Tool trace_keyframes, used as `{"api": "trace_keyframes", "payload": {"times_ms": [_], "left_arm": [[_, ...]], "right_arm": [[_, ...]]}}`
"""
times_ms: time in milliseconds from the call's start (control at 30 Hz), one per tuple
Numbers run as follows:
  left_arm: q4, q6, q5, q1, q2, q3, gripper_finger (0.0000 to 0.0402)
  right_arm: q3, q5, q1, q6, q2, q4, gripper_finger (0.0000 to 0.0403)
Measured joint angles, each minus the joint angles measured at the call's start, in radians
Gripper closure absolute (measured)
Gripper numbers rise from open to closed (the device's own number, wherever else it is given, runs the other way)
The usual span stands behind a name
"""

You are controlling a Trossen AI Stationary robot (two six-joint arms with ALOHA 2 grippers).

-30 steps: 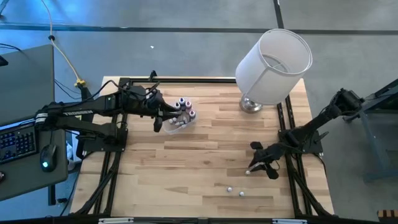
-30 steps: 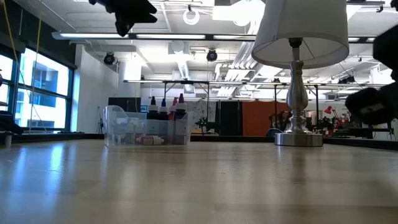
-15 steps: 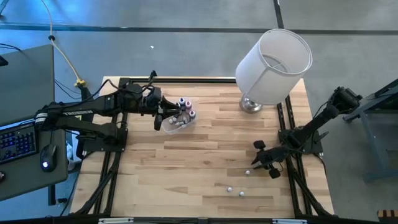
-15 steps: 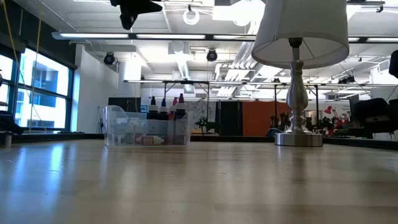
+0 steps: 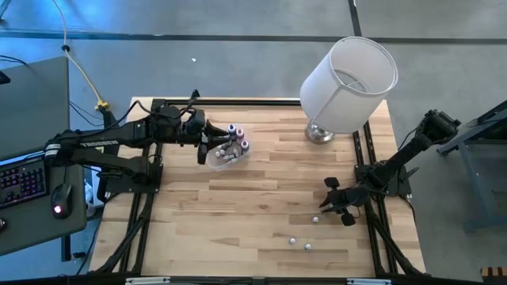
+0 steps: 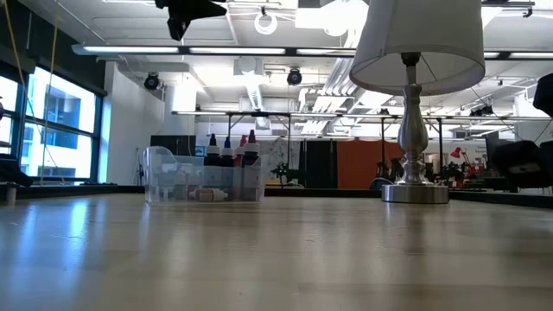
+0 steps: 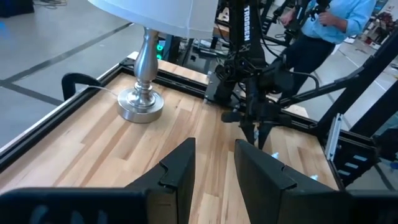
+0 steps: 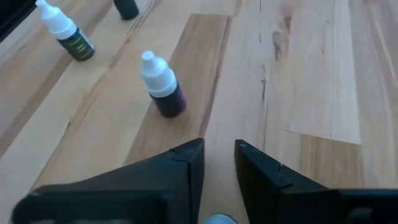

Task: Pick & Place food coloring
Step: Put the small green food coloring bottle into the transparent bin

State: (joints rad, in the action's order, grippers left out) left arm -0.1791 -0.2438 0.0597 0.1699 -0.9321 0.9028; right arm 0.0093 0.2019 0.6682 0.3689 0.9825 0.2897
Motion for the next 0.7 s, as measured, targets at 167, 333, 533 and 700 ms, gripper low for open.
{"api": "trace_keyframes", "payload": {"times_ms": [167, 333, 533, 700], "left_arm": [[-0.001, 0.003, 0.000, 0.000, 0.000, 0.000, 0.0290], [-0.002, 0.003, 0.000, 0.000, 0.000, 0.000, 0.0290], [-0.002, 0.003, 0.000, 0.000, 0.000, 0.000, 0.0290], [-0.001, 0.003, -0.003, 0.000, 0.000, 0.000, 0.0290]], "right_arm": [[0.000, -0.018, 0.000, 0.015, -0.001, 0.006, 0.0372], [0.000, 0.008, 0.000, -0.025, 0.000, 0.033, 0.0376], [0.012, 0.156, 0.000, -0.076, 0.000, 0.132, 0.0372], [0.089, 0.331, -0.030, -0.209, 0.000, 0.242, 0.0375]]}}
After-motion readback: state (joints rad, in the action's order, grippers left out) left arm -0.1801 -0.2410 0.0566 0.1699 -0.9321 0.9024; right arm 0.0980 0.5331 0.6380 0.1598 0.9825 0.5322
